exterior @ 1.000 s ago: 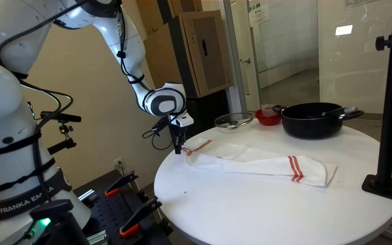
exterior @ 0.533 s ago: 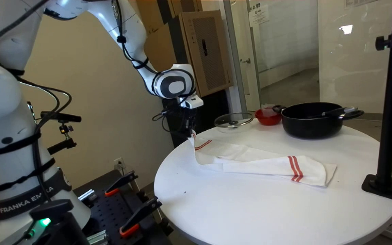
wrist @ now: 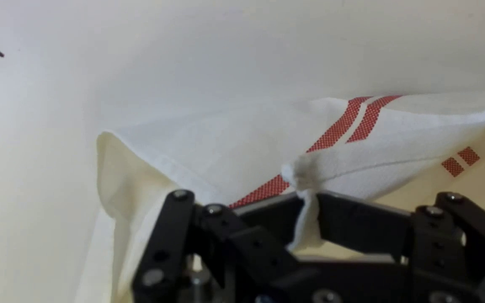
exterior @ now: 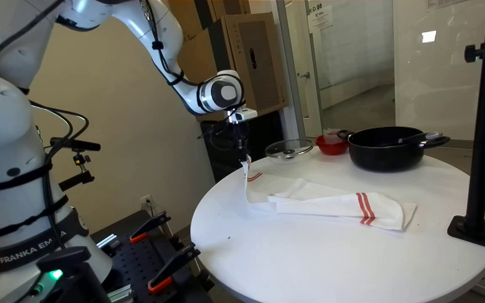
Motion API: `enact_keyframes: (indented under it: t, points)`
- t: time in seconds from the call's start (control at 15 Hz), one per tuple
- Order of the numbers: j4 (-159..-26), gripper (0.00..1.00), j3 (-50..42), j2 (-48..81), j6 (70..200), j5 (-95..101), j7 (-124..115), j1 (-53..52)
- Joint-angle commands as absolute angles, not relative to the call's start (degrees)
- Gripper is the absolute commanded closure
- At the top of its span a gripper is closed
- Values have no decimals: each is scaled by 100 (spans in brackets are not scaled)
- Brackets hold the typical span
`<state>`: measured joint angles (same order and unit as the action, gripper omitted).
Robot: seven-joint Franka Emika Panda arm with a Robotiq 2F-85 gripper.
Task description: Fold the towel
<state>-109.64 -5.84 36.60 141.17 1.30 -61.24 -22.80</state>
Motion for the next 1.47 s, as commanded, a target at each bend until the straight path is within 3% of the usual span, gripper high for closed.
enact_keyframes:
  t: [0.0,0.53,0.6,1.0,1.4]
  points:
    - [-10821,100,-575,3809,14139,814,-6293,-2540]
    - [-11436,100,455,3743,15996,-179,-5805,-2078]
    - [-11312,100,93,3803,15712,101,-5890,-2420]
    - [-11277,100,222,3832,15920,-336,-5917,-2124]
    - [-10019,100,-673,4477,15175,-95,-6703,-2431]
